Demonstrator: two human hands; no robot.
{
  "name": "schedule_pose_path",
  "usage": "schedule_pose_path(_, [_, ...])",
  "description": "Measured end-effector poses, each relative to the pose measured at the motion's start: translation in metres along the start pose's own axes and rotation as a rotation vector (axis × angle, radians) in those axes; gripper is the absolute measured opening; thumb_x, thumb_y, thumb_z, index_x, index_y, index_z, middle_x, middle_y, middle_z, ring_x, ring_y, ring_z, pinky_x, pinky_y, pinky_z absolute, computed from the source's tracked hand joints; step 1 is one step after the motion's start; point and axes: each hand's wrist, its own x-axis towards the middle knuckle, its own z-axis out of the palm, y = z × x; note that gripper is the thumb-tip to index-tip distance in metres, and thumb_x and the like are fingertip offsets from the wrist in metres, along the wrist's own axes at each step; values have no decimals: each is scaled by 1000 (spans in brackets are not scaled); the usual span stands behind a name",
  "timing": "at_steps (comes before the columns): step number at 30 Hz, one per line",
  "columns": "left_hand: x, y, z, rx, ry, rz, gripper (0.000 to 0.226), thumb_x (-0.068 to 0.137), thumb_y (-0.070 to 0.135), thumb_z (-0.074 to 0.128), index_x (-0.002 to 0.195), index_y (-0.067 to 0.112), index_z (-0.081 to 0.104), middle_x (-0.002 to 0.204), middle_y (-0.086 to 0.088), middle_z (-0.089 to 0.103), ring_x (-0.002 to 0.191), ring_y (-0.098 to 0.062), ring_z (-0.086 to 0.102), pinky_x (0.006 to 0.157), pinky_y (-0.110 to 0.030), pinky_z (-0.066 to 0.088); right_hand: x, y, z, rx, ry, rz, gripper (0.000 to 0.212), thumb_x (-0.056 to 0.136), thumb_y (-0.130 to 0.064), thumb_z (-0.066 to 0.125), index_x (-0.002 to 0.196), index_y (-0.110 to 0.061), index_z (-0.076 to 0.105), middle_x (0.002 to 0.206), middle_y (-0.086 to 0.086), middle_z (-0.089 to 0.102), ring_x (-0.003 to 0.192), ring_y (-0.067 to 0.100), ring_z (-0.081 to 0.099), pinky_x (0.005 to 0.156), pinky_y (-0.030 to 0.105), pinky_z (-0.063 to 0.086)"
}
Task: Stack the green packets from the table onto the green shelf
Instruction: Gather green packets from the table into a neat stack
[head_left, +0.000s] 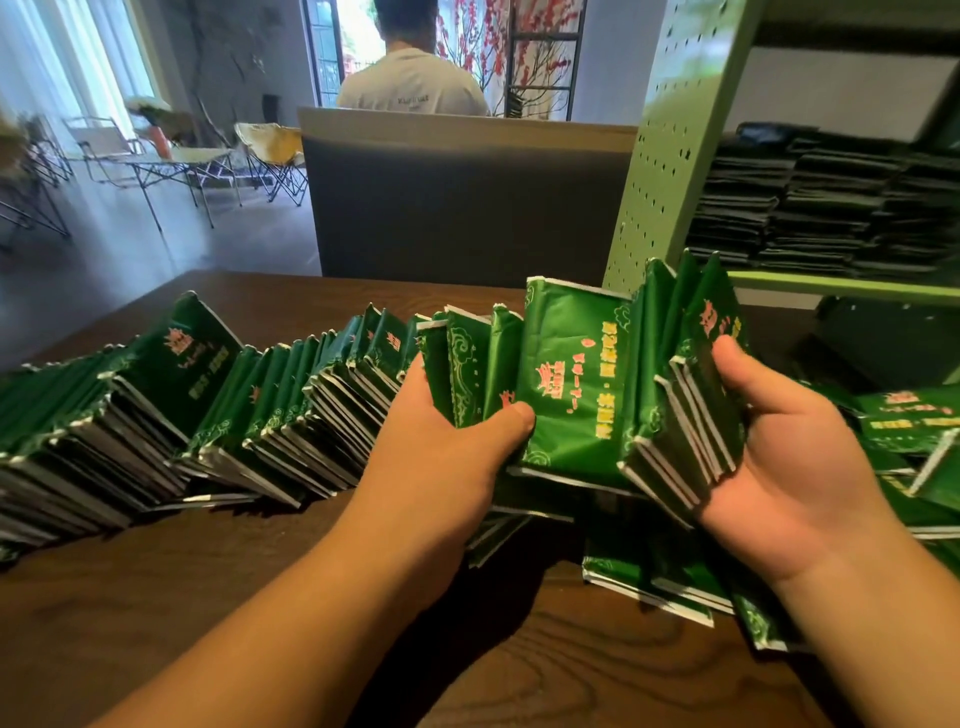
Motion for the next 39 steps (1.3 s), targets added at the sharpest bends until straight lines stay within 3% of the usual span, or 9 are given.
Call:
schedule_pose_path(7, [-6, 2, 2, 115, -71, 55, 34, 88, 4, 74, 112, 26, 65, 103, 6, 78, 96, -15, 75, 84, -42, 62, 0, 7, -21, -14, -121, 132, 55, 113, -33, 27, 155, 2, 19, 162, 24, 16, 153, 40, 16, 124, 56, 9])
schedule_pose_path(12, [-11, 9, 9, -120, -165, -70, 32, 63, 16, 75, 95, 15, 71, 82, -5, 77, 70, -20, 75, 57, -29, 60, -1, 13, -10, 39, -234, 186, 66, 74, -21, 82, 134, -1, 61, 144, 26, 54, 129, 42, 57, 96, 61, 52])
schedule_pose_path(17, [-10, 14, 11, -519, -228, -331, 32, 64, 6, 64, 93, -1, 76, 80, -16, 71, 67, -29, 70, 74, -50, 60, 0, 7, -5, -16, -195, 72, 65, 68, -26, 73, 129, -3, 66, 135, 22, 63, 123, 39, 63, 93, 61, 52])
schedule_pose_path(23, [-14, 13, 8, -401, -220, -231, 32, 72, 27, 71, 97, 8, 76, 86, -12, 77, 72, -27, 75, 62, -38, 62, 2, 11, -10, 53, -298, 139, 74, 79, -23, 78, 144, -2, 51, 149, 27, 48, 136, 42, 50, 102, 62, 48])
schedule_pose_path(26, [-13, 11, 9, -395, -176, -232, 30, 66, 3, 64, 95, 5, 71, 77, -14, 74, 62, -27, 72, 56, -38, 61, 8, 13, -19, 106, -295, 165, 56, 111, -28, 38, 155, -6, 10, 160, 21, 5, 151, 38, 10, 121, 57, 21])
schedule_pose_path(28, [-10, 9, 7, -402, -125, -236, 27, 58, 1, 63, 83, 6, 69, 69, -13, 69, 58, -26, 68, 60, -40, 59, 5, 8, -30, 36, -112, 113, 51, 113, -31, 27, 155, -4, 14, 160, 19, 6, 152, 35, 13, 121, 55, 17])
schedule_pose_path(30, [-7, 8, 4, -426, -114, -241, 28, 54, 1, 63, 82, 6, 69, 72, -16, 65, 60, -27, 66, 67, -43, 59, 4, 8, -19, 48, -55, 35, 49, 111, -29, 31, 149, 0, 39, 157, 19, 29, 147, 35, 35, 117, 55, 30])
schedule_pose_path(33, [-4, 9, 2, -476, -121, -280, 45, 57, -1, 61, 102, 0, 68, 84, -23, 67, 66, -33, 70, 63, -49, 63, 3, -4, -10, 158, 43, -28, 36, 90, -28, 53, 102, -7, 80, 115, 16, 75, 101, 30, 75, 71, 48, 62])
schedule_pose_path(39, [0, 8, -2, -454, -54, -242, 54, 54, 0, 67, 108, -1, 64, 78, -18, 66, 67, -32, 69, 68, -51, 63, 2, -4, 0, 56, 105, -86, 25, 82, -26, 58, 98, -12, 71, 83, 7, 74, 69, 21, 75, 53, 39, 60])
